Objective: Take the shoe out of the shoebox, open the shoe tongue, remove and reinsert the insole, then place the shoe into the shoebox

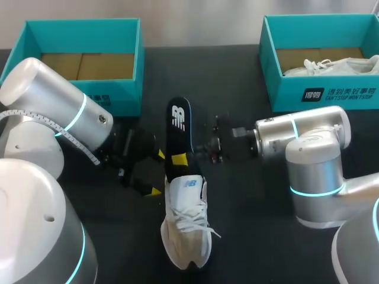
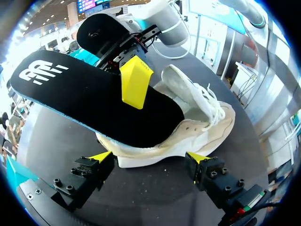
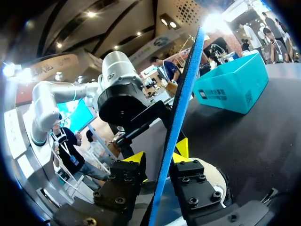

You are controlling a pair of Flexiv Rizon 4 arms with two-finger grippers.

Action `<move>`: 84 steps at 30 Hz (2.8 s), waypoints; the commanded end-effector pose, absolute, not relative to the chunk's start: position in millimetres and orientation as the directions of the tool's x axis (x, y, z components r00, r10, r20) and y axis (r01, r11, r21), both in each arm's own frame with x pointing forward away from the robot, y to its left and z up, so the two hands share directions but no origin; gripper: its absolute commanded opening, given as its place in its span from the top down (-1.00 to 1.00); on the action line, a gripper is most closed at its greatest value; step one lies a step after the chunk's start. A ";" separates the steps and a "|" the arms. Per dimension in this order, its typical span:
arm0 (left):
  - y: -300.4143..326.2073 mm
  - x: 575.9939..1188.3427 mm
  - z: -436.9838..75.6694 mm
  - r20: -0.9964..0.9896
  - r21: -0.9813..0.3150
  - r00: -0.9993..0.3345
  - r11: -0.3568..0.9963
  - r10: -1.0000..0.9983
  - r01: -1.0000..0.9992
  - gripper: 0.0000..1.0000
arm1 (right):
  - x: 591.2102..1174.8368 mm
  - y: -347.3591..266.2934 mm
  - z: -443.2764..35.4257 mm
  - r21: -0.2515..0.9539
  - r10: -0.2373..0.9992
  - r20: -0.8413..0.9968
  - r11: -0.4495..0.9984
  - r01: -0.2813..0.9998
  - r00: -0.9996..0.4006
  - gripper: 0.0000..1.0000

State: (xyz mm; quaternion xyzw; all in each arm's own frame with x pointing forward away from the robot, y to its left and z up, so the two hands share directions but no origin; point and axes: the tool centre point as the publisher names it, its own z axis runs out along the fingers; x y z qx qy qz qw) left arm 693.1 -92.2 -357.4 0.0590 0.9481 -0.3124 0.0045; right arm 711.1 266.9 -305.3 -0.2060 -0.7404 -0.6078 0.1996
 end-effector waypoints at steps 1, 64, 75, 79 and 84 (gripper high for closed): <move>-91.9 692.6 -357.6 -0.046 -0.591 -0.993 0.798 0.109 0.115 -1.00 | 712.5 269.8 -303.9 0.819 0.066 0.544 0.179 0.546 -0.837 0.47; -91.9 692.6 -357.6 -0.046 -0.591 -0.993 0.798 0.109 0.115 -1.00 | 691.6 269.1 -321.3 0.789 0.055 0.598 0.137 0.599 -0.800 0.04; -91.9 692.6 -357.6 -0.046 -0.591 -0.993 0.798 0.109 0.115 -1.00 | 702.0 273.2 -310.6 0.820 0.046 0.556 0.133 0.557 -0.830 0.30; -91.9 692.6 -357.6 -0.046 -0.591 -0.993 0.798 0.109 0.115 -1.00 | 704.1 272.1 -312.4 0.819 0.049 0.560 0.124 0.561 -0.827 1.00; -91.9 692.6 -357.6 -0.046 -0.591 -0.993 0.798 0.109 0.115 -1.00 | 702.3 270.0 -324.6 0.789 0.050 0.602 0.115 0.603 -0.797 1.00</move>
